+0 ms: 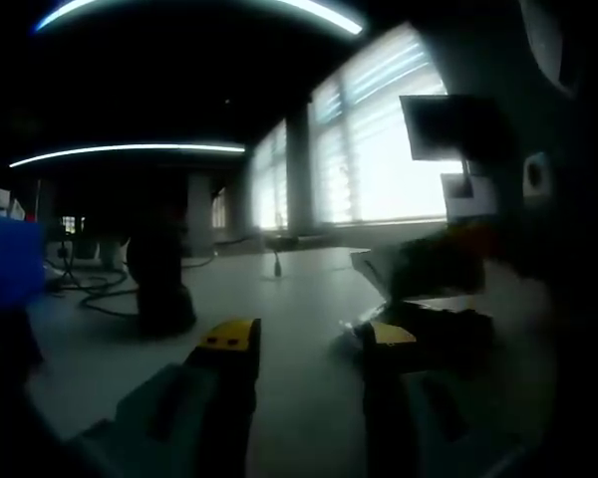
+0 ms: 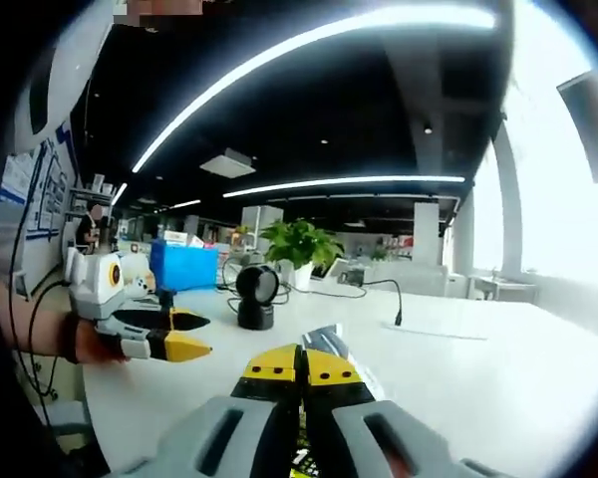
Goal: Clip sheet goods on table flip sheet goods clip sheet goods scan sheet goods put sheet goods back to table
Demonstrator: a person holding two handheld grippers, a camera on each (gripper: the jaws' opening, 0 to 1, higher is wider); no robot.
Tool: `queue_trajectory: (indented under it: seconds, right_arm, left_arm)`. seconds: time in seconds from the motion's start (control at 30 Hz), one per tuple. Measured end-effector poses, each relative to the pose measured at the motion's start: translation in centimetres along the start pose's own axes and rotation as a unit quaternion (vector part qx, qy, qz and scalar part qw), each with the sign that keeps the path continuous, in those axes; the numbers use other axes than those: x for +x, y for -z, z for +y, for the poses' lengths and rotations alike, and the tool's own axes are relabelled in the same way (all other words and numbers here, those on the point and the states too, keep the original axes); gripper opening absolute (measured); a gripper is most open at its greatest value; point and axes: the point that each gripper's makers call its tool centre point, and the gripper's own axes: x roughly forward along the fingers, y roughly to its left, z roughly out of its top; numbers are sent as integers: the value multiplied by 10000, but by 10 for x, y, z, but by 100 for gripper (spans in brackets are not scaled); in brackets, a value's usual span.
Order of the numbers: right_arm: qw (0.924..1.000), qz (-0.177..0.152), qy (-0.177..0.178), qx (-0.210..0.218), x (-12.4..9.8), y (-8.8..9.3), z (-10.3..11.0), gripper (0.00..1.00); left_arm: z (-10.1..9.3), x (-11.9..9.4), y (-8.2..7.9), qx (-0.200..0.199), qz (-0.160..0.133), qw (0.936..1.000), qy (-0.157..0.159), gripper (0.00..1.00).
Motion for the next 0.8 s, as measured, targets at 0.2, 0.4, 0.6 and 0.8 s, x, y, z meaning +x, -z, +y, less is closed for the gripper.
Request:
queue_trajectory:
  seconds: [0.2, 0.4, 0.6, 0.8]
  right_arm:
    - [9998, -79, 141, 110, 0, -10, -11, 0]
    - [9991, -185, 360, 106, -1, -22, -30, 0]
    - [9980, -215, 537, 236, -3, -26, -48, 0]
    - [9973, -372, 595, 234, -3, -36, -55, 0]
  left_arm:
    - [1, 0, 0, -1, -2, 10000, -21, 33]
    - [0, 0, 0, 21, 14, 10000, -11, 33]
    - [1, 0, 0, 18, 4, 10000, -39, 33]
    - [0, 1, 1, 38, 36, 10000, -10, 33]
